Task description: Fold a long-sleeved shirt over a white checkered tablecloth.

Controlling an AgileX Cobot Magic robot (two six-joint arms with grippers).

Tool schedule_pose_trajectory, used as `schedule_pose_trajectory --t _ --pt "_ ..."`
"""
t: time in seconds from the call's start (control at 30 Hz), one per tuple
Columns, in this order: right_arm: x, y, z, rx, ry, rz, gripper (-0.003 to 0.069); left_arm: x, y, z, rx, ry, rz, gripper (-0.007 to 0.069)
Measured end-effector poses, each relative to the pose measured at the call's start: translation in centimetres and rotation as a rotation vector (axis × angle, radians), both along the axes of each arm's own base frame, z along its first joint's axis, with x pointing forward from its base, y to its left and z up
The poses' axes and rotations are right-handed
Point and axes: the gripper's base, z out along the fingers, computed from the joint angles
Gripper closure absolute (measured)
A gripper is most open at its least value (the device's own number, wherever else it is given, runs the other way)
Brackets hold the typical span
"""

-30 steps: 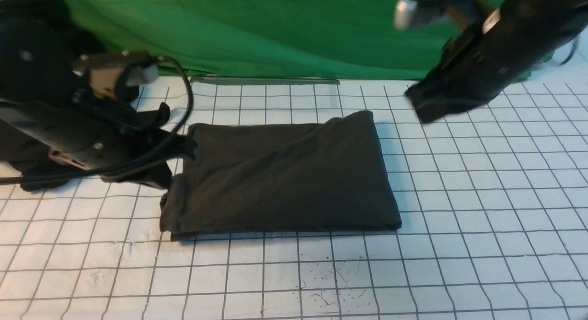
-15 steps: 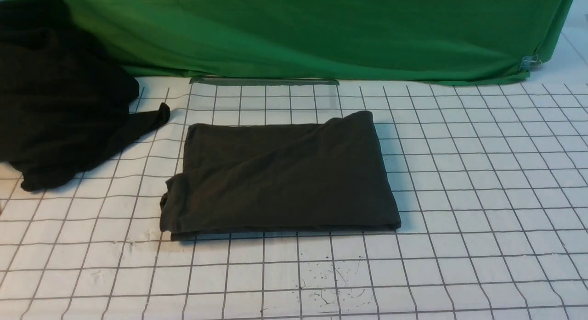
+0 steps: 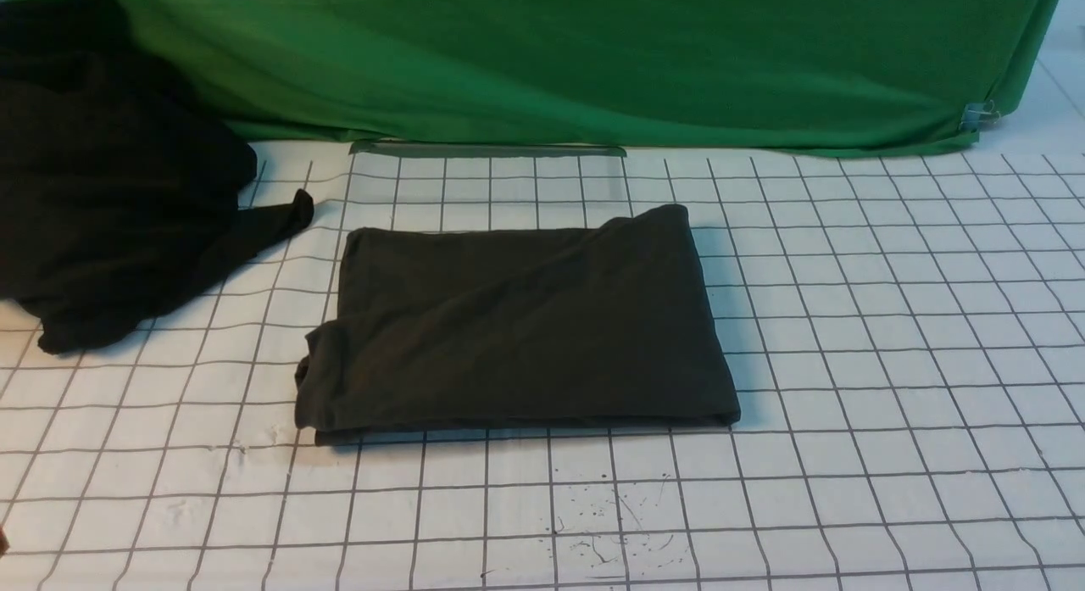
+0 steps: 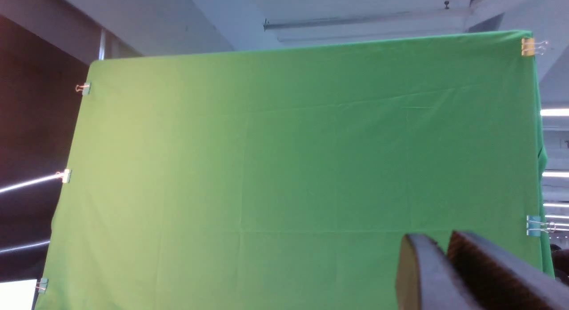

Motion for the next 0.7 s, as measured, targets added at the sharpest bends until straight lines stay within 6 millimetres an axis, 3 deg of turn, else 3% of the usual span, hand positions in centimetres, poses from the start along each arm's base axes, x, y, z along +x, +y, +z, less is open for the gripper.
schedule_pose_trajectory --t 0.7 --pt "-0.01 -0.02 0.02 0.002 -0.005 -0.001 0.0517 0.29 0.15 -0.07 0.054 -0.049 0.012 0.0623"
